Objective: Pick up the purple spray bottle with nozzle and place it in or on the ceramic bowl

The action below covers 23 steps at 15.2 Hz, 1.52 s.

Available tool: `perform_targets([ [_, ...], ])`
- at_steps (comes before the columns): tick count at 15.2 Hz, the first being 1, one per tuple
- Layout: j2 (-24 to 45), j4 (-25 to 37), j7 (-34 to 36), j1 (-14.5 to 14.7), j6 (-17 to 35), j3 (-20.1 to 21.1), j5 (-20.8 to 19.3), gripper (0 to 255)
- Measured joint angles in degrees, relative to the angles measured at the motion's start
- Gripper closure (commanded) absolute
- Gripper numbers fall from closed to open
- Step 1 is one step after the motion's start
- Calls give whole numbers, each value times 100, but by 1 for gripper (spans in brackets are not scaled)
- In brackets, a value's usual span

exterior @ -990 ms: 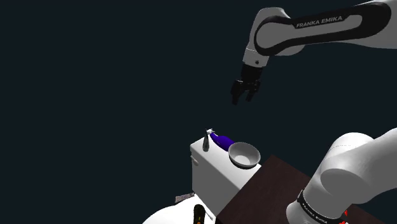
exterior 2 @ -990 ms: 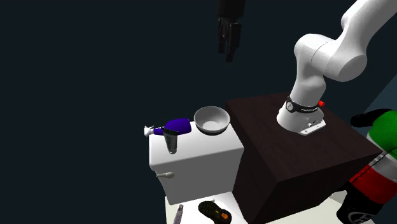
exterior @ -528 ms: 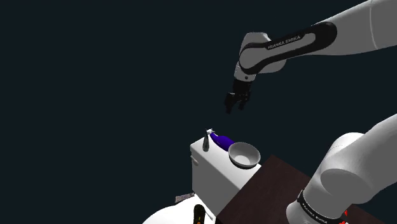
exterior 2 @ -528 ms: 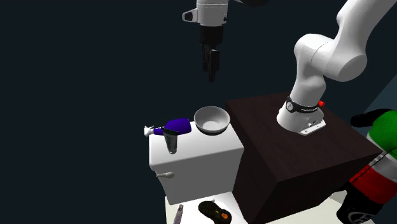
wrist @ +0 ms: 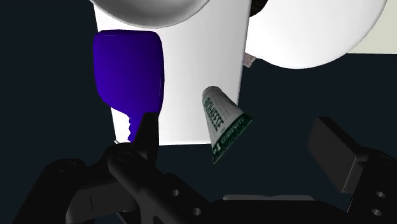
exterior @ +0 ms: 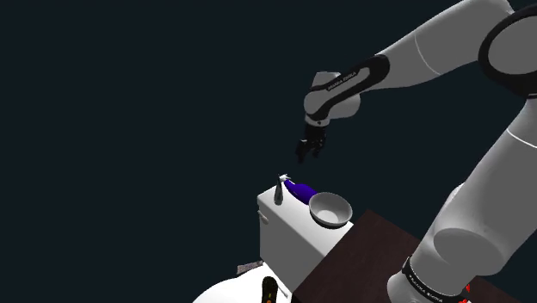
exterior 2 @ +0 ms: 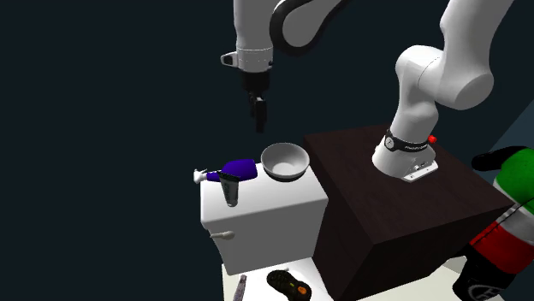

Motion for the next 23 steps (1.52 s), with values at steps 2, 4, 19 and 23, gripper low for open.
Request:
perform_targets([
  [2,482,182,-205,-4,253,-28,125,0],
  [4,906,391,-441,-49,417,-61,238,0],
  [19,4317,2856,-1556,-613,1082,228,817,0],
  [23,5043,3597,-1624,-716,1035,291,818,0],
])
